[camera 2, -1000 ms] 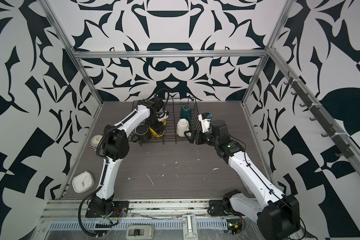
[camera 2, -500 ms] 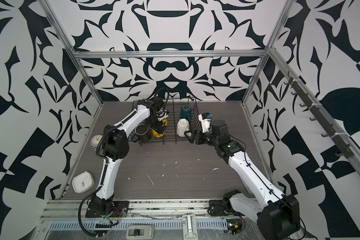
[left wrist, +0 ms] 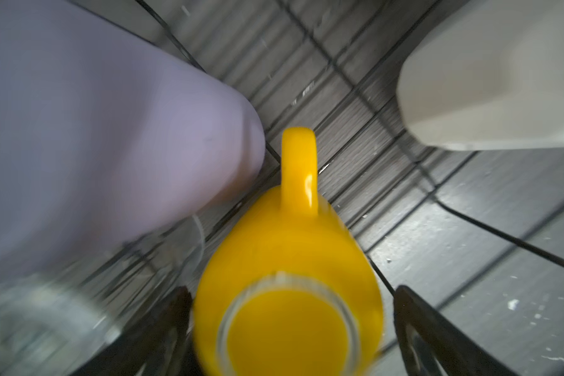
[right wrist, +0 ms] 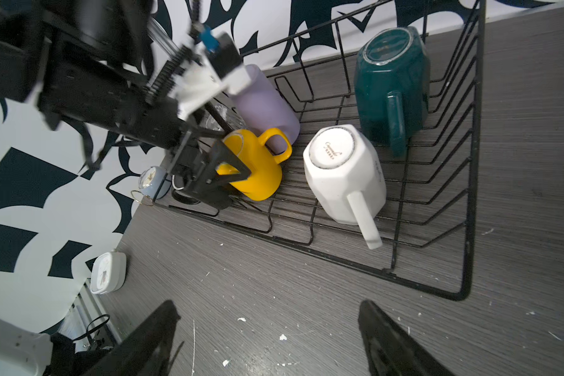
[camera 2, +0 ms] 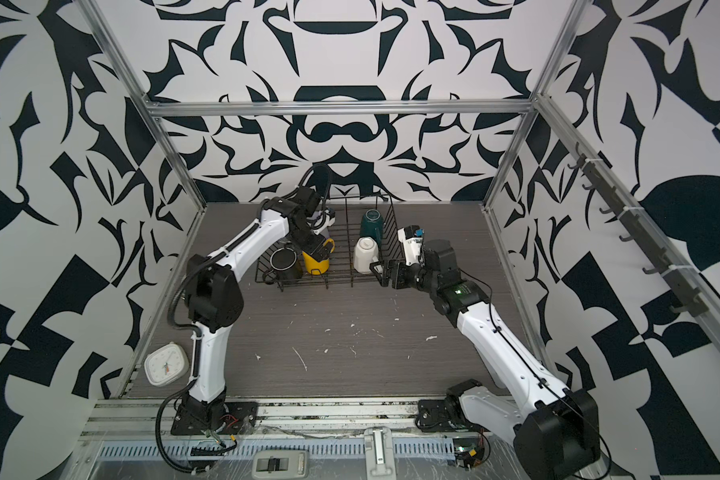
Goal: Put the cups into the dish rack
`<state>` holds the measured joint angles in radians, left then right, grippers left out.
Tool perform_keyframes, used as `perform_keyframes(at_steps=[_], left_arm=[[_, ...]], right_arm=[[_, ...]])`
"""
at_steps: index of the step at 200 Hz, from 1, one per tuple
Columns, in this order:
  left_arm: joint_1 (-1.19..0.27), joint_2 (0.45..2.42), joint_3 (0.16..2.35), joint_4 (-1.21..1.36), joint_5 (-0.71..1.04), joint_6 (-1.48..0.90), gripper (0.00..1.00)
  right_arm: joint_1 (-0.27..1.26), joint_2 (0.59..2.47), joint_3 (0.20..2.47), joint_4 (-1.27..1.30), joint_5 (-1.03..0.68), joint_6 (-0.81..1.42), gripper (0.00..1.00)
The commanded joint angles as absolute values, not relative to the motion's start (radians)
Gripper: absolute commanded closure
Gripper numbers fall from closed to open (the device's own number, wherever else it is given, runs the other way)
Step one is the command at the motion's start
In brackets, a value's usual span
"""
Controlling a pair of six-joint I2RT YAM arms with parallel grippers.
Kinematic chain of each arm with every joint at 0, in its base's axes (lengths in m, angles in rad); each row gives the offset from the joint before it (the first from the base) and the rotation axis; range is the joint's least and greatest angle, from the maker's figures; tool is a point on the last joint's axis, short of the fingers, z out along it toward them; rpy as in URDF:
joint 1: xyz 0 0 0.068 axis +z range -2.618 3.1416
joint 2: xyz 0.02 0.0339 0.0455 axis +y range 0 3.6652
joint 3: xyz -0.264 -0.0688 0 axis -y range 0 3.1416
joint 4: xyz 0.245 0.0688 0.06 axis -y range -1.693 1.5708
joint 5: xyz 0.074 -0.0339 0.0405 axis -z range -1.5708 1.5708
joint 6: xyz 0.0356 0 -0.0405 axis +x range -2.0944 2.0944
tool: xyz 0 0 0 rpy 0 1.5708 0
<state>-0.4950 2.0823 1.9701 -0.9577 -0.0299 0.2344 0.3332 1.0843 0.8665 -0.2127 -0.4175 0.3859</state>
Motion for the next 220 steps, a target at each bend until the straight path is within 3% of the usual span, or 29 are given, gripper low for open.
perform_keyframes(at_steps=[1, 17, 62, 116, 136, 190, 220], left_arm=[[-0.491, 1.909, 1.864, -0.755, -0.017, 0.192, 0.01], [-0.486, 1.797, 1.737, -0.604, -0.036, 0.165, 0.01], [-0.407, 1.458, 1.306, -0.145, -0.076, 0.065, 0.01], [-0.280, 1.155, 0.826, 0.236, -0.249, 0.009, 0.01], [-0.194, 1.104, 0.673, 0.344, -0.245, -0.051, 0.01], [-0.134, 1.126, 0.327, 0.700, -0.358, -0.079, 0.01], [-0.115, 1.190, 0.277, 0.757, -0.356, -0.058, 0.01]], right_arm=[[0.328, 1.092, 0.928, -0.231, -0.354, 0.326, 0.06], [0.325, 1.100, 0.941, -0.251, -0.302, 0.302, 0.01], [0.271, 1.114, 0.884, -0.210, -0.066, 0.285, 0.01], [0.209, 1.116, 0.553, 0.197, 0.388, 0.170, 0.01], [0.206, 1.160, 0.454, 0.377, 0.482, 0.106, 0.01], [0.190, 1.308, 0.343, 0.741, 0.486, 0.010, 0.01], [0.185, 1.461, 0.322, 0.923, 0.431, -0.015, 0.01]])
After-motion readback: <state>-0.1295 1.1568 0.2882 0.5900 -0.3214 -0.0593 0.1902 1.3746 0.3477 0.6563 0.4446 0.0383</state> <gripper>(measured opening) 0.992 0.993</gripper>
